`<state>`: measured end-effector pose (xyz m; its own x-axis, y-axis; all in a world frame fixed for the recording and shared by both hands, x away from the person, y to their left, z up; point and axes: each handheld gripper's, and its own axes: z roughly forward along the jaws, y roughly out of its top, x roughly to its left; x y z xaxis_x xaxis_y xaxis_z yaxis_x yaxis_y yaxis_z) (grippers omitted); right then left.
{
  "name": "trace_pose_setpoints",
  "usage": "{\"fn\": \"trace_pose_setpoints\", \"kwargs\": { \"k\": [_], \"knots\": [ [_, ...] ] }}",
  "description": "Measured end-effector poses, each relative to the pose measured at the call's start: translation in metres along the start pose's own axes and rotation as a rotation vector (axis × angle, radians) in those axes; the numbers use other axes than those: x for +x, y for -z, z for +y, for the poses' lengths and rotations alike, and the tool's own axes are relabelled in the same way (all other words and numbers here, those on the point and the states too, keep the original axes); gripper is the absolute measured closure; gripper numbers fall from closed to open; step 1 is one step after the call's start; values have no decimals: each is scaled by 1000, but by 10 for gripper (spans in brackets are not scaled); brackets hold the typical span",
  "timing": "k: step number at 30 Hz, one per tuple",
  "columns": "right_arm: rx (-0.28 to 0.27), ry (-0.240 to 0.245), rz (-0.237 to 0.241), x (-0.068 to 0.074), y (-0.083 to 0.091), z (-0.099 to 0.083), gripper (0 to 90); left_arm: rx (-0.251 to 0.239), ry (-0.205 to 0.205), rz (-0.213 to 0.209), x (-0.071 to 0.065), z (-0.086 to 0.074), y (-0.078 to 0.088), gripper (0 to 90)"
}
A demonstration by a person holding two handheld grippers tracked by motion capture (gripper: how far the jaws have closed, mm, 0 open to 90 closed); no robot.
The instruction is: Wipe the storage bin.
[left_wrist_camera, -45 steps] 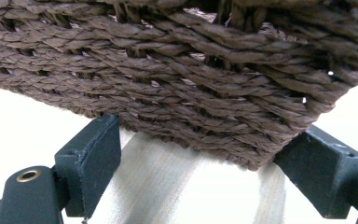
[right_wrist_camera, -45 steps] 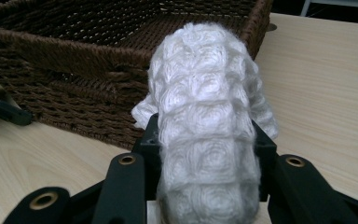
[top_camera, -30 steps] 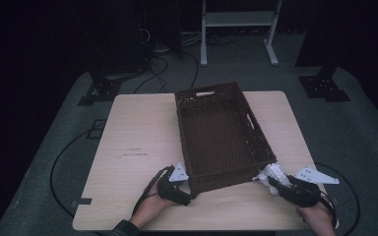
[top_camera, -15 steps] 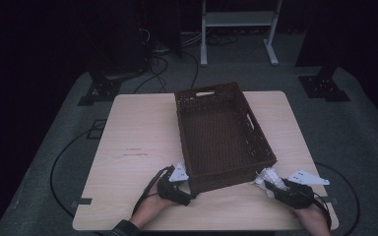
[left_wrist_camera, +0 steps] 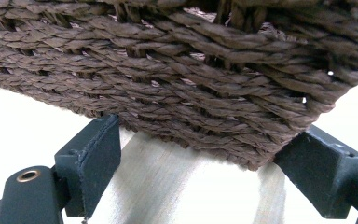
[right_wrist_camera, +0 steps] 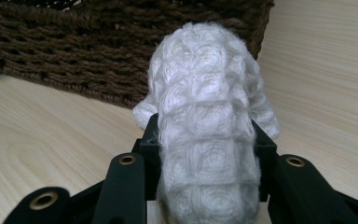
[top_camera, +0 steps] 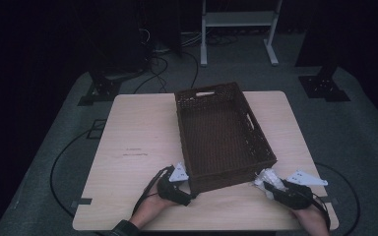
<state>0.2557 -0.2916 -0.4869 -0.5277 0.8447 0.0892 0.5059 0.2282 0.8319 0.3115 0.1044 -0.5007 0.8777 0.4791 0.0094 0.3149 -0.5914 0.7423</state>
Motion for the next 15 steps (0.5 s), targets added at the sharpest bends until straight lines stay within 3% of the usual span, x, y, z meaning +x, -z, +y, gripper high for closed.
{"fn": "trace_pose_setpoints", "kwargs": {
  "k": [12, 15],
  "knots": [
    [-39, 3, 17, 5, 8, 8, 601, 0, 0, 0, 0, 0, 0, 151],
    [-73, 9, 21, 7, 12, 13, 601, 0, 1, 0, 0, 0, 0, 151]
  ]
}}
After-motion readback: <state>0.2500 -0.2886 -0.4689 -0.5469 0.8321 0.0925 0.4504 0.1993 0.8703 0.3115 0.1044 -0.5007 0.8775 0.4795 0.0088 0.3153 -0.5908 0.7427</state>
